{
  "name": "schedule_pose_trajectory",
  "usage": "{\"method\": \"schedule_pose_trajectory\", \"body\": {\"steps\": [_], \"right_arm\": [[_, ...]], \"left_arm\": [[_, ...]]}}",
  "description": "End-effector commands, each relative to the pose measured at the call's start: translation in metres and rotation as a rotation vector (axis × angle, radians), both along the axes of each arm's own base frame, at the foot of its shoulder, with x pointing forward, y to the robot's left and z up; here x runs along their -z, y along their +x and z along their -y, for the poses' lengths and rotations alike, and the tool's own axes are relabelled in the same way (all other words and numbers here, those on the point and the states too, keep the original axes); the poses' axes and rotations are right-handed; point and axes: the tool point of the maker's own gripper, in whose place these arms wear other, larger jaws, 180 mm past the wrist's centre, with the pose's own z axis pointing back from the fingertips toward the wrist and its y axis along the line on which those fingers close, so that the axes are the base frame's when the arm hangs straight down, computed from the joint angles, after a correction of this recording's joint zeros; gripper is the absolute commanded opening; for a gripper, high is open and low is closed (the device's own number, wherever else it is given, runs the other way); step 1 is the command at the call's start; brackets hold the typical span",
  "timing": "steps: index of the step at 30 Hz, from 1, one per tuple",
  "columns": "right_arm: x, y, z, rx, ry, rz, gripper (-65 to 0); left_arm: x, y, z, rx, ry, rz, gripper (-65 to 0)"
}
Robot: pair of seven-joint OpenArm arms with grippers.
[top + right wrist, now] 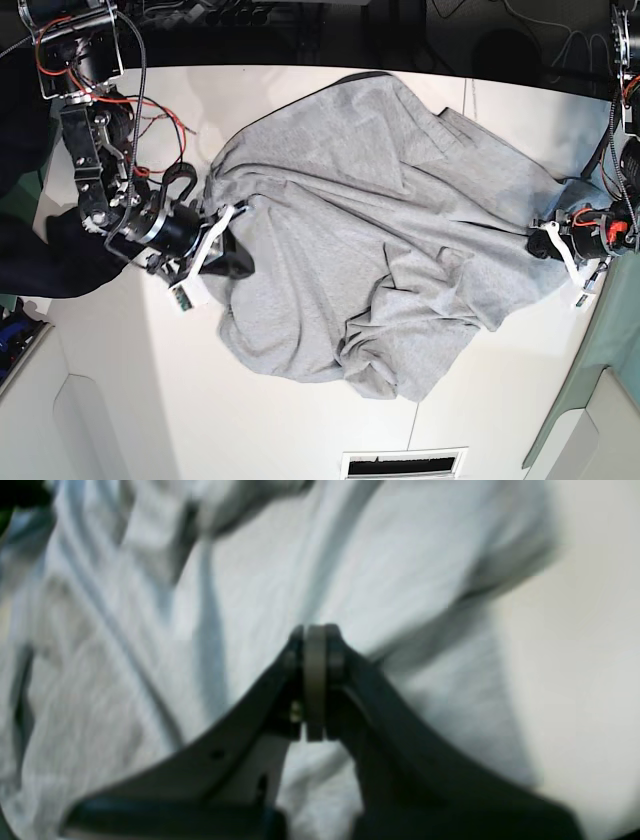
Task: Layout the t-shirt on the table in an organized manner, then fold the t-shirt properly
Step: 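Release with the left gripper and regrasp the shirt edge further along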
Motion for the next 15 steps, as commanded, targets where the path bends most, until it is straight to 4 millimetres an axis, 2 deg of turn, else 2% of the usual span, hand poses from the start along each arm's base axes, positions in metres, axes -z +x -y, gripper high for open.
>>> {"method": "schedule_pose_trajectory", "body": {"steps": [1, 4, 7, 9, 10, 13, 15], "right_arm": [[-0.022, 0.020, 0.010, 0.048, 0.025, 0.063, -65.0], [-0.035, 0.042, 0.038, 0.164, 0.010, 0.093, -65.0], [-0.030, 0.058, 0.064, 0.252, -0.066, 0.087, -57.5], [-0.023, 0.064, 0.070, 0.267, -0.079, 0.072, -55.0], [-0.018, 0.065, 0.071, 0.273, -0.076, 0.061, -53.4], [-0.001, 0.064, 0.078, 0.294, -0.073, 0.024, -47.2], [0.010, 0.061, 0.081, 0.306, -0.069, 0.003, -43.8]], "left_arm": [[-0.023, 0.010, -0.002, 0.013, -0.029, 0.056, -65.0], [-0.032, -0.005, 0.020, 0.042, -0.144, 0.037, -65.0], [-0.029, -0.030, 0.040, 0.091, -0.203, -0.018, -65.0], [-0.028, -0.044, 0.054, 0.107, -0.255, -0.029, -65.0], [-0.026, -0.051, 0.060, 0.117, -0.273, -0.036, -61.7], [-0.015, -0.079, 0.075, 0.151, -0.291, -0.090, -41.8], [-0.009, -0.095, 0.080, 0.161, -0.295, -0.119, -33.7]]}}
